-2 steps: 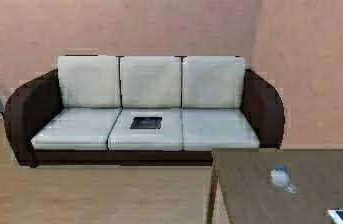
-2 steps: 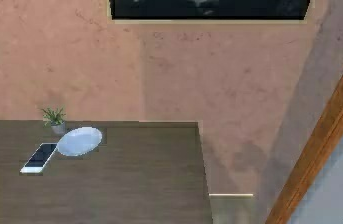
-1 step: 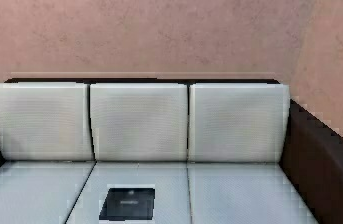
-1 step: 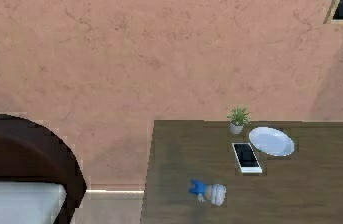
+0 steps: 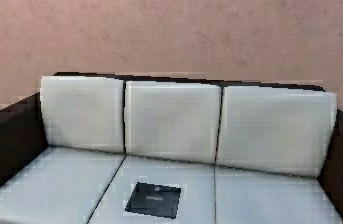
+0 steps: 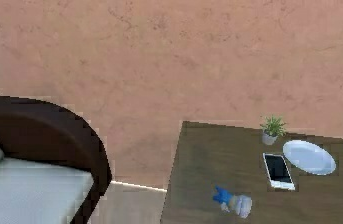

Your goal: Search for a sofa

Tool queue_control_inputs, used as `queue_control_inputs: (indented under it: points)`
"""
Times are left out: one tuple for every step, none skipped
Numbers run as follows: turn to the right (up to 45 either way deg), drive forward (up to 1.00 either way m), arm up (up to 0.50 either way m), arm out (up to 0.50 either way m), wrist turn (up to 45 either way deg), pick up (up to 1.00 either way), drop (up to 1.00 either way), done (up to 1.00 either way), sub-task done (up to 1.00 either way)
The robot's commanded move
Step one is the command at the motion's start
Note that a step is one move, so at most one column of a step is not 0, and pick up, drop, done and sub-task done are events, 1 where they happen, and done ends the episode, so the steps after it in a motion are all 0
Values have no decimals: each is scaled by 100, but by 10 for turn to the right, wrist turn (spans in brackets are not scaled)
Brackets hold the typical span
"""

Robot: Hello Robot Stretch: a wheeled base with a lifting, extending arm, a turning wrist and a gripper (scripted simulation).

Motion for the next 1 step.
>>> queue_control_inputs:
  points:
    - [0,0,0,0,0,0,0,100,0]
